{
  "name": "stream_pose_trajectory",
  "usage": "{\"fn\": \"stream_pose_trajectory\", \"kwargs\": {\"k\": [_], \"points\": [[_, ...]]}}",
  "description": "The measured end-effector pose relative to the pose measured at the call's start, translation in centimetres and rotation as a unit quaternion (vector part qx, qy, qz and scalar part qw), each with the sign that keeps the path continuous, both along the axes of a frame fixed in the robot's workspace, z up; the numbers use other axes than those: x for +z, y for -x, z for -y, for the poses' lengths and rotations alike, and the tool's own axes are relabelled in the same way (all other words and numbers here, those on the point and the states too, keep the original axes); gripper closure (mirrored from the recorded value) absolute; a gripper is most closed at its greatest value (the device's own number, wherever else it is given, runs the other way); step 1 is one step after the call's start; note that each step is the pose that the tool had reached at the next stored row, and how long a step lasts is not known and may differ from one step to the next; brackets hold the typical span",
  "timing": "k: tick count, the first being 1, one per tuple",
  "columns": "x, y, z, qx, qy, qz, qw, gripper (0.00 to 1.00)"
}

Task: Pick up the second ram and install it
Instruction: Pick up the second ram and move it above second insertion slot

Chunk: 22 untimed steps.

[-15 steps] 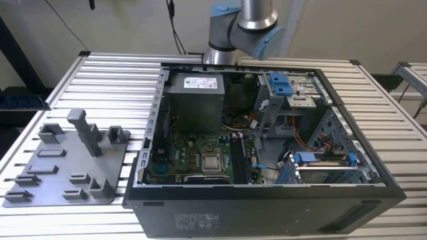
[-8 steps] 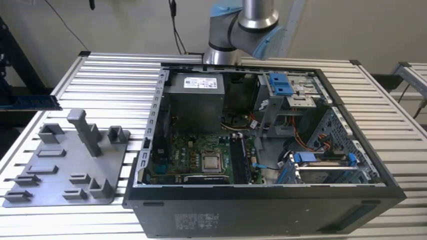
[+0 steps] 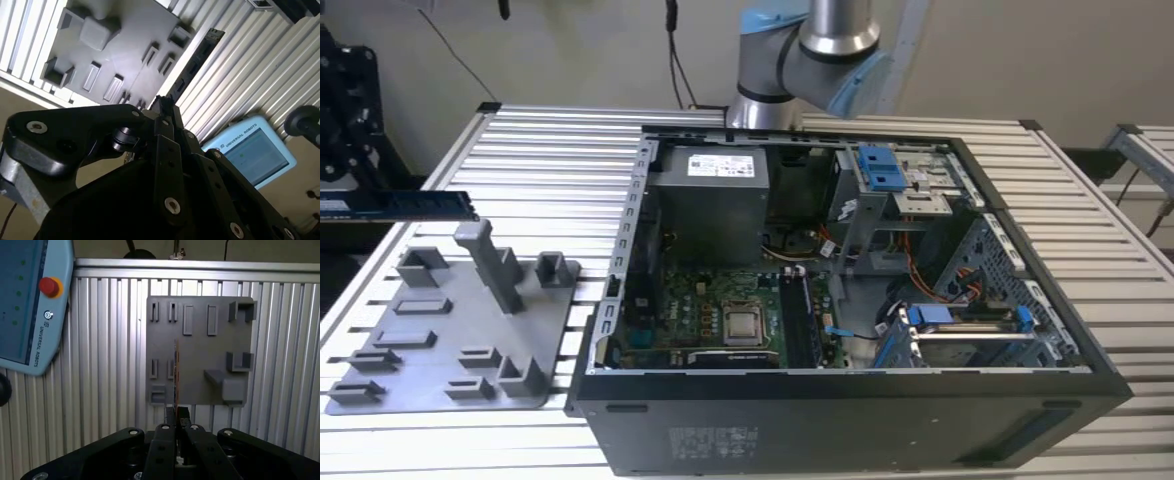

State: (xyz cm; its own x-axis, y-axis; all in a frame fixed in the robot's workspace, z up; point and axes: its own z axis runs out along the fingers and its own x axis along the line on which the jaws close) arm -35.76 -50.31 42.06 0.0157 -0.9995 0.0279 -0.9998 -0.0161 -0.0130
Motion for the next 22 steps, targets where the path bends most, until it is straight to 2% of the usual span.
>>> {"fn": "stream_pose_trajectory", "kwargs": {"k": [22], "points": [[0.0,-6.89,0.01,0.0,0.0,-0.0001,1.0,0.86]]}}
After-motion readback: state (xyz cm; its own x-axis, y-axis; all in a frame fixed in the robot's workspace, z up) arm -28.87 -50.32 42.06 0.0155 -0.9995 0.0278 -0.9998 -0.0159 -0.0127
